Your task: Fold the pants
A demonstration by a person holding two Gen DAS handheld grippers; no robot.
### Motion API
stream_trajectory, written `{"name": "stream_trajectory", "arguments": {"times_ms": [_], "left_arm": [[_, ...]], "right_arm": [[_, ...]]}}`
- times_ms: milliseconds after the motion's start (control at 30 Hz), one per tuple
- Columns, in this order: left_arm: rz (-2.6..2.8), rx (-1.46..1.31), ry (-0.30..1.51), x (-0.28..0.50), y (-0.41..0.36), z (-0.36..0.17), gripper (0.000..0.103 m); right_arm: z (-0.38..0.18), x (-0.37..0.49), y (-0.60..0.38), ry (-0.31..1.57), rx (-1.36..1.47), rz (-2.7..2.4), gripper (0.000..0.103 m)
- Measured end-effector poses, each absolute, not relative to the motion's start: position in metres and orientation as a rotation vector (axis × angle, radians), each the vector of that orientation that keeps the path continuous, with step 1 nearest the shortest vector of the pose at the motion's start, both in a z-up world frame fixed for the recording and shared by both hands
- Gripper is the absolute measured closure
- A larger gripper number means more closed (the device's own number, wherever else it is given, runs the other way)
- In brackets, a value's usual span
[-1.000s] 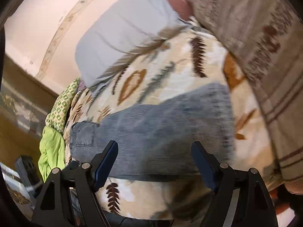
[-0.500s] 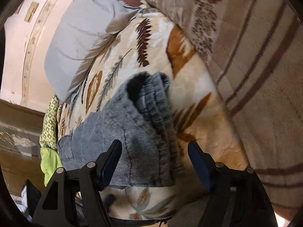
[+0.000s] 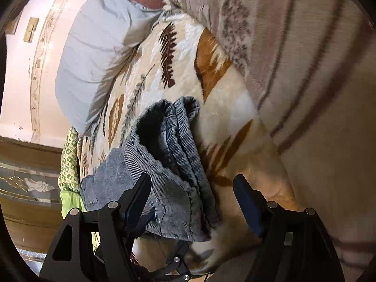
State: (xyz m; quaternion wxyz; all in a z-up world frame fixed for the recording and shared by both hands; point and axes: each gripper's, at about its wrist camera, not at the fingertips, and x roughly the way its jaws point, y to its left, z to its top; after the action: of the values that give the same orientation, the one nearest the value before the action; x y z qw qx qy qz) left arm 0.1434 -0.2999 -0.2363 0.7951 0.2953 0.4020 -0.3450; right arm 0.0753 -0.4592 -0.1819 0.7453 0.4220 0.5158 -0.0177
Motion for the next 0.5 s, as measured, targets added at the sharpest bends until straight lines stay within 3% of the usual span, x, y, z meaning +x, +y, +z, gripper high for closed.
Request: {"name": "stream_trajectory", "arguments": {"times_ms": [33, 233, 333, 400, 500], "left_arm": [[-0.73, 0.604, 0.871, 0.148, -0.296, -0.235, 0.085], [-0.756, 0.367, 0.993, 0.172, -0.272, -0.226, 0.093], [-0.763, 0.306, 1.024, 0.179, -0.268, -0.227, 0.094], [-0.763, 0.303, 1.015, 0.179, -0.268, -0.226, 0.094], [-0.761, 0.313, 1.007, 0.178, -0.266, -0.221, 0.093]], "right_arm": [[-0.184, 0.08, -0.458, 1.143, 0.922, -0.031, 0.029], [-0.195, 0.102, -0.451, 1.205, 0.922, -0.035, 0.029], [-0.194, 0.111, -0.444, 1.24, 0.848, -0.089, 0.052], [-0.193, 0.113, -0.441, 1.238, 0.833, -0.096, 0.079], [-0.189, 0.109, -0.44, 1.203, 0.851, -0.088, 0.087]]}}
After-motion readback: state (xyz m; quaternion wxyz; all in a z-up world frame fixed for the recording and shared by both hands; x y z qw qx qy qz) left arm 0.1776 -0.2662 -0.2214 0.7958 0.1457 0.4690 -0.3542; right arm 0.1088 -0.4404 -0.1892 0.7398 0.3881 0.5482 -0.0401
